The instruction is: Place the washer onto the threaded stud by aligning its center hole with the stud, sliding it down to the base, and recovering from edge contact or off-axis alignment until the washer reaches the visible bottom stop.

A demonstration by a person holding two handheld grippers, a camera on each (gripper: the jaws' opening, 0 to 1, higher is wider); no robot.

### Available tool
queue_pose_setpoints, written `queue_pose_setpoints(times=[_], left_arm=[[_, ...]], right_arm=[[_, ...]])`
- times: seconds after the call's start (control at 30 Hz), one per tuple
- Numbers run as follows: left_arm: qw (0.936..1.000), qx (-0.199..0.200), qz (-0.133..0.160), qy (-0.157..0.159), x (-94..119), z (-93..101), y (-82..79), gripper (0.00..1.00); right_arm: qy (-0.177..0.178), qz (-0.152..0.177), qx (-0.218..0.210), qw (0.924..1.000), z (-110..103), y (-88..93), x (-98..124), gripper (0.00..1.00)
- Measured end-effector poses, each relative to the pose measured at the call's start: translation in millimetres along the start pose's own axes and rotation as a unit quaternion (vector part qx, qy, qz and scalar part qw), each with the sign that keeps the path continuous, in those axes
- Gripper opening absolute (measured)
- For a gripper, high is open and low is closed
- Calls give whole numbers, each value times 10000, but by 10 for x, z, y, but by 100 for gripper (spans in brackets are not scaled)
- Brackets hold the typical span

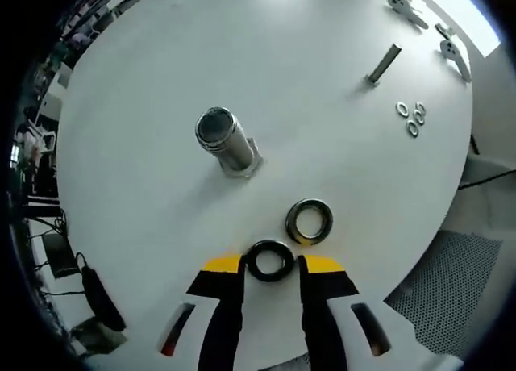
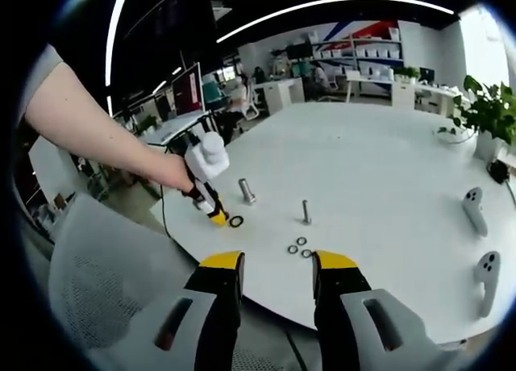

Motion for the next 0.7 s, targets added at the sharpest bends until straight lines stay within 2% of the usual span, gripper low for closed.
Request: queue_pose_setpoints(times=[0.4,0.6,0.7], left_arm=[[9998,-29,-213,24,3,14,-49,20],[9999,131,99,-6,15,13,30,20],[9997,64,215,-48,5,21,55,19]], right_arm=[[45,35,-26,10000,9,0,9,36],[20,2,2,10000,3,1,6,35],[20,11,9,10000,5,-4,5,35]])
Point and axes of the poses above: the point that each gripper's makers call its tool centre point, and the gripper's own axes: x roughly backward along the fingers, z roughly to its right, y roughly out of its underside, the point moved 10 cm from there along x, roughly backward along the fingers, and after that the axes turned 14 degrees about -x, right-handed, at the moved point
